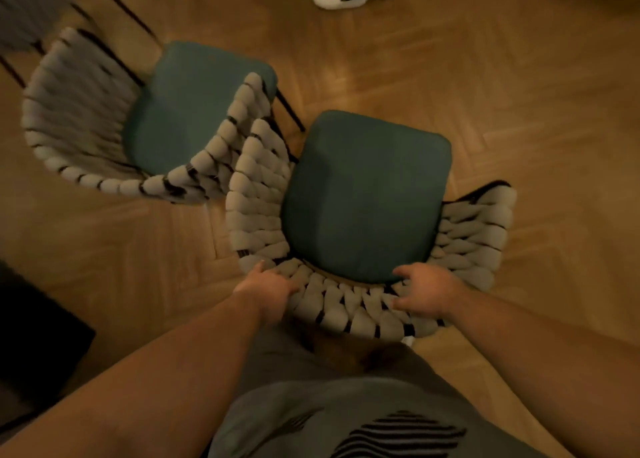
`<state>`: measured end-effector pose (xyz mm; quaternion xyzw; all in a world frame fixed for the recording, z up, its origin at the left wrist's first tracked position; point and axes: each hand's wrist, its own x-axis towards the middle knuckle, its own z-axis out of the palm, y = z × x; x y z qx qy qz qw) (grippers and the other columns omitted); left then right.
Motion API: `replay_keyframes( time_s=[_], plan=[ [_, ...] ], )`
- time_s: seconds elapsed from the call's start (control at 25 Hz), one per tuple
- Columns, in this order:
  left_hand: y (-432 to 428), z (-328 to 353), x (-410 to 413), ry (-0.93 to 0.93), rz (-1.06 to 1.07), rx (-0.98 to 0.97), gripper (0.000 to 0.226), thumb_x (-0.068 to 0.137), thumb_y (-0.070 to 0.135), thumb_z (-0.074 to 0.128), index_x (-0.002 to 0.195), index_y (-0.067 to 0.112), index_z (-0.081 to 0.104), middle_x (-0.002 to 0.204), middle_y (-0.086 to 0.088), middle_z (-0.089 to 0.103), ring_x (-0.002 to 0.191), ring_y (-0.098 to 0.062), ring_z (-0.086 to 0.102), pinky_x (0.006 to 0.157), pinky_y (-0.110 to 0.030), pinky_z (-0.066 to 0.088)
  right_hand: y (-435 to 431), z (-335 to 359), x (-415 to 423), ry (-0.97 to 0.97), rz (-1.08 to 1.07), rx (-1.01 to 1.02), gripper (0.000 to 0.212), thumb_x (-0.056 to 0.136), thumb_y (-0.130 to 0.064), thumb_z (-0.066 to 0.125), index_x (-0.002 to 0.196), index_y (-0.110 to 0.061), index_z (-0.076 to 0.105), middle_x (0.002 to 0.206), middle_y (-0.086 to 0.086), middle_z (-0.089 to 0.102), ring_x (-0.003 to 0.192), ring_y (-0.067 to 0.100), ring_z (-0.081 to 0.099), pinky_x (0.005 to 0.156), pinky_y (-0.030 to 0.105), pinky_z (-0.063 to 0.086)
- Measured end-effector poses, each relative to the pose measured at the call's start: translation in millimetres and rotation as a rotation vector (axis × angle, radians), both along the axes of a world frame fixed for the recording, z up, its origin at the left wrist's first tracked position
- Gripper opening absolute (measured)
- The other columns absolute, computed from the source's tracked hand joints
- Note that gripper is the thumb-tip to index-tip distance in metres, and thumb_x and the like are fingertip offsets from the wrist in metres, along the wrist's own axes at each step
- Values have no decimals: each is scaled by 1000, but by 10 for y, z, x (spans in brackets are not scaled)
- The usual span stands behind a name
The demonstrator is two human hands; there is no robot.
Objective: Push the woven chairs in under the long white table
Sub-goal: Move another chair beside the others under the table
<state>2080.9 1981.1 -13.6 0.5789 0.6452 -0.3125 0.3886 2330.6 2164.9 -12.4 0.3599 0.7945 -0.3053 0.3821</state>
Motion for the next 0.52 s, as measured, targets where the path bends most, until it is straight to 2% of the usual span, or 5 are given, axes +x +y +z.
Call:
replay_keyframes(
  time_s=[0.08, 0.16, 0.28, 0.4, 0.52],
  plan=[
    [0, -179, -172, 5, -121, -15, 65, 99, 26, 61, 158, 38, 36, 158, -1, 48, 150, -26, 37, 128, -57, 6, -189, -78, 16, -38, -21, -47, 90, 84, -63, 74, 160, -27, 41, 156, 0, 52, 138, 22, 53, 110, 35, 47],
    [21, -361, -368, -43, -224, 15, 49, 100, 34, 58, 148, 40, 47, 149, 1, 58, 141, -25, 46, 126, -58, 11, -383, -166, -26, -90, -74, -102, 105, 74, -72, 77, 162, -33, 36, 160, 0, 47, 142, 25, 48, 112, 37, 44],
    [27, -484, -536, -131, -334, 40, 44, 98, 41, 54, 141, 37, 52, 139, 2, 63, 128, -25, 56, 117, -52, 31, -708, -299, -122, -201, -71, -125, 118, 63, -81, 78, 162, -39, 30, 163, -2, 44, 146, 25, 44, 117, 43, 34],
    [64, -486, -599, -183, -401, 51, 43, 94, 40, 59, 137, 35, 55, 129, 3, 67, 117, -24, 62, 102, -45, 44, -1020, -433, -170, -314, 19, -14, 111, 68, -83, 71, 162, -42, 28, 162, -5, 44, 148, 24, 40, 124, 56, 14],
    [111, -453, -653, -182, -472, 75, 38, 95, 39, 63, 132, 33, 57, 123, 2, 68, 109, -24, 64, 81, -37, 45, -1160, -465, -218, -327, 18, 72, 85, 85, -74, 65, 158, -43, 34, 156, -6, 51, 146, 25, 45, 126, 55, 9]
  ],
)
